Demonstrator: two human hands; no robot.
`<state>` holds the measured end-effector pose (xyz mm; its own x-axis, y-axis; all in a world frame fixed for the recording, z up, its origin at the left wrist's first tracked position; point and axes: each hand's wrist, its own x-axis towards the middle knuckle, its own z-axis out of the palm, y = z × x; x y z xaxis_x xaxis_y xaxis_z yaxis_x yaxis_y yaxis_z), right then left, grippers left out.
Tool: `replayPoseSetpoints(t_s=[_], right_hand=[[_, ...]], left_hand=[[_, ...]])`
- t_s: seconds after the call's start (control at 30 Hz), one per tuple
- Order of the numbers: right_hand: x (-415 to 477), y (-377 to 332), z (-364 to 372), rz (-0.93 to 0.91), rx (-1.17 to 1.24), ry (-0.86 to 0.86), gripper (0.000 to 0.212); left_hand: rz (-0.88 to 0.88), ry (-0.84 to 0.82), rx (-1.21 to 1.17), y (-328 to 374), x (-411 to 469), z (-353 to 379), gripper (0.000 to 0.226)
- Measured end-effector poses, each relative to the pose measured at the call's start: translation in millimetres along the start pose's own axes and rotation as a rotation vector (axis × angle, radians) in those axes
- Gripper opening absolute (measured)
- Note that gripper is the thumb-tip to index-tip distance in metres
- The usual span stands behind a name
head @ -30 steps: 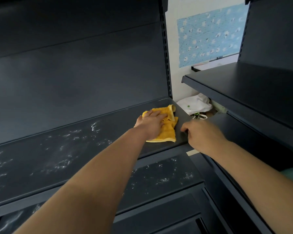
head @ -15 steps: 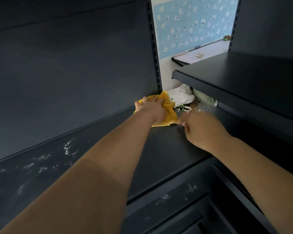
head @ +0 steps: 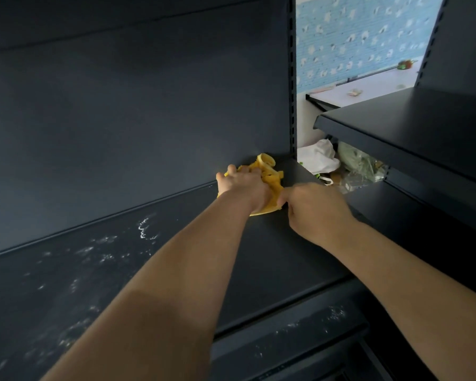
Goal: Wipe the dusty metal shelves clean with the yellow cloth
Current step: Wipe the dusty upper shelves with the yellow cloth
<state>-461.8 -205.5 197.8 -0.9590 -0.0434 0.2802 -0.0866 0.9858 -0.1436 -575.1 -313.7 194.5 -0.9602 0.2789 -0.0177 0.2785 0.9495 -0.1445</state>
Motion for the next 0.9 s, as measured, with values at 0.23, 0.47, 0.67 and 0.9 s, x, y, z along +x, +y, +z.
replayPoseSetpoints(t_s=[0.23, 0.47, 0.67, 0.9], right_hand=[[1.8, -21.0, 8.3, -0.052, 0.037, -0.026, 0.036], [2.7, -28.1, 17.8, -0.064, 0.017, -0.026, 0.037], [-8.0, -12.9, 12.0, -0.036, 0.017, -0.011, 0.04], [-38.7, 28.4, -10.5, 0.064, 0.026, 0.02, 0.042]], left_hand=[[-0.127, -0.034, -0.023, -44.5, -21.6, 6.2, 0.051], [-0.29, -0.054, 0.007, -86.2, -43.2, 15.0, 0.049], [-0.353, -0.037, -0.011, -89.8, -52.9, 15.2, 0.041], [-0.233, 0.03, -0.07, -54.2, -58.0, 17.5, 0.045]])
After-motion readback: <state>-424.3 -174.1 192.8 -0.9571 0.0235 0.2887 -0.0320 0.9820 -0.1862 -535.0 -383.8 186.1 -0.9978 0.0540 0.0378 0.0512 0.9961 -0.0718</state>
